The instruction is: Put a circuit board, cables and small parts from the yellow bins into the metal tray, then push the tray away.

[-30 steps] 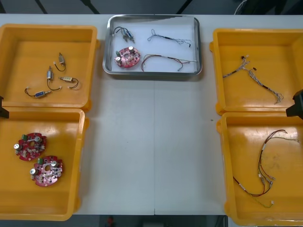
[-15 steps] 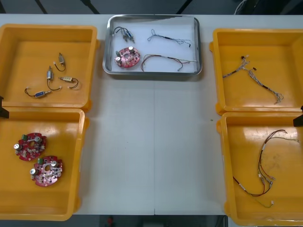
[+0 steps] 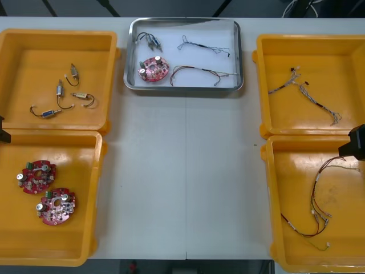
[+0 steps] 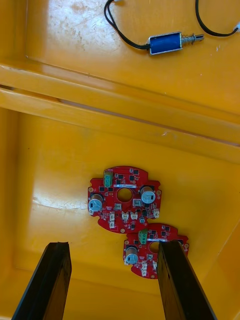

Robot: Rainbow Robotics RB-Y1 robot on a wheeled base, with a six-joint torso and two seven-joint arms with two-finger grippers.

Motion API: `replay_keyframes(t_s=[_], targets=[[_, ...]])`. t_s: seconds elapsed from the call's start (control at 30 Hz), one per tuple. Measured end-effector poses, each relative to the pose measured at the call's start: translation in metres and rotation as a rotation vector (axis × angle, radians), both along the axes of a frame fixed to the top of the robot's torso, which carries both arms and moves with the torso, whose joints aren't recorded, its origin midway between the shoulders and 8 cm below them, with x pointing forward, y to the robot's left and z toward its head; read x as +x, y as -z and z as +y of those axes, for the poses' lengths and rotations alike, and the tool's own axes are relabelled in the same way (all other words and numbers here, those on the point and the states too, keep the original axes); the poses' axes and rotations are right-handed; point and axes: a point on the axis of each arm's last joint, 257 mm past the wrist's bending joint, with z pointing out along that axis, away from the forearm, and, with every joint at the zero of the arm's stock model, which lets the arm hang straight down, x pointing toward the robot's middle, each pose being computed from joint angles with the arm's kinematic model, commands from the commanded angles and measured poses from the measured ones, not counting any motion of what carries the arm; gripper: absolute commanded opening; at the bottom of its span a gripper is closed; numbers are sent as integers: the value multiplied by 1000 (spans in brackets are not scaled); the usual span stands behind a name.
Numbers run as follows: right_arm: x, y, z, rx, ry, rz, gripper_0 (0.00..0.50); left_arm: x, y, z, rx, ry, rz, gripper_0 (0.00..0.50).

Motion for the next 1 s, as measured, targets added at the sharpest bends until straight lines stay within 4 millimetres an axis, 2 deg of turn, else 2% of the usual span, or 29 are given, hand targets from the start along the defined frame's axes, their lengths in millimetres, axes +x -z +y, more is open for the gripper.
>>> replay_keyframes(t_s=[0.23, 1.0], targets=[[0, 2, 3, -13, -48, -3, 500, 0, 0, 0, 0, 0, 0, 500], [0, 2, 2, -14, -47, -3, 500, 0, 0, 0, 0, 0, 0, 500]])
